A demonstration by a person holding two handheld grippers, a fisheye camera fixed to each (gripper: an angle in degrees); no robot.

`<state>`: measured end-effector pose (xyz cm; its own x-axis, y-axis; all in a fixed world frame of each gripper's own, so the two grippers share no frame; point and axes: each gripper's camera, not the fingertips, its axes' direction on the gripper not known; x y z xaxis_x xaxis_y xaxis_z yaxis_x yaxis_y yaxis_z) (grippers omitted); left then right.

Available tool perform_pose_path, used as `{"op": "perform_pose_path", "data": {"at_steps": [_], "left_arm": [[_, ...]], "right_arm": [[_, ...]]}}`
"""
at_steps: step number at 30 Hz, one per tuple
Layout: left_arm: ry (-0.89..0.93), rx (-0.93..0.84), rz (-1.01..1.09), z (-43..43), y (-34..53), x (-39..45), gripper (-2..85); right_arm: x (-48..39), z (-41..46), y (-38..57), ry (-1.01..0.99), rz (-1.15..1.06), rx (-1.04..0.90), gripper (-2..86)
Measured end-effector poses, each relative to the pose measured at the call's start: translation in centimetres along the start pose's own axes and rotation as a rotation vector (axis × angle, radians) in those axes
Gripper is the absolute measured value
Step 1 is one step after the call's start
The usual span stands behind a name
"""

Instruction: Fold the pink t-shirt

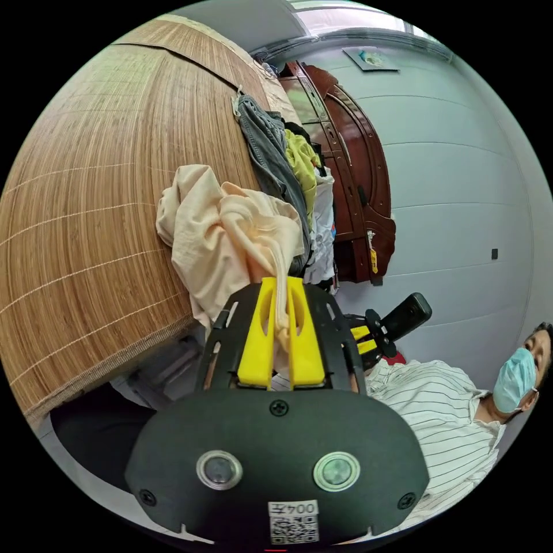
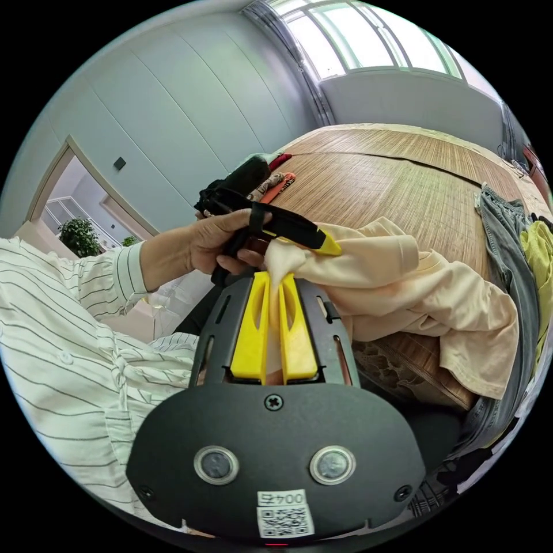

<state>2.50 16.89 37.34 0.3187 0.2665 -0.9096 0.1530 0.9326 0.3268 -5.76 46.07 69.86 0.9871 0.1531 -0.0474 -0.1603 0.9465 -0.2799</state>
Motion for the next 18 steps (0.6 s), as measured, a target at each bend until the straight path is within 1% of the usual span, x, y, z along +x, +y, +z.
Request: {"op": "perform_pose_path", "data": {"at_steps": [5,10,13,16,18], "left_arm": [[-0.231,0.113,0.108,-6.1,1.7,4.5,2.6],[-0.237,0.045,0.154,-11.6,2.6,4.6,2.3],[-0.213,0.055,0.102,-14.3,3.7,2.1,2.2],[-0.173,0.101,0.08,-15.5,5.5,0.0,1.9],[-0.14,0.129,0.085,-15.7,6.6,-0.7,1.8]], "right_arm": [[-0.2,-1.5,0.1,-0.012,0.023,0.071,3.5],[1.2,-4.3,-0.6,-0.004,0.03,0.127,4.9],[4.2,-6.7,-1.9,0.052,0.065,0.154,6.4],[8.4,-8.9,-4.9,0.105,0.059,0.135,8.2],[12.1,-9.4,-8.4,0.167,0.021,0.014,8.6]]}}
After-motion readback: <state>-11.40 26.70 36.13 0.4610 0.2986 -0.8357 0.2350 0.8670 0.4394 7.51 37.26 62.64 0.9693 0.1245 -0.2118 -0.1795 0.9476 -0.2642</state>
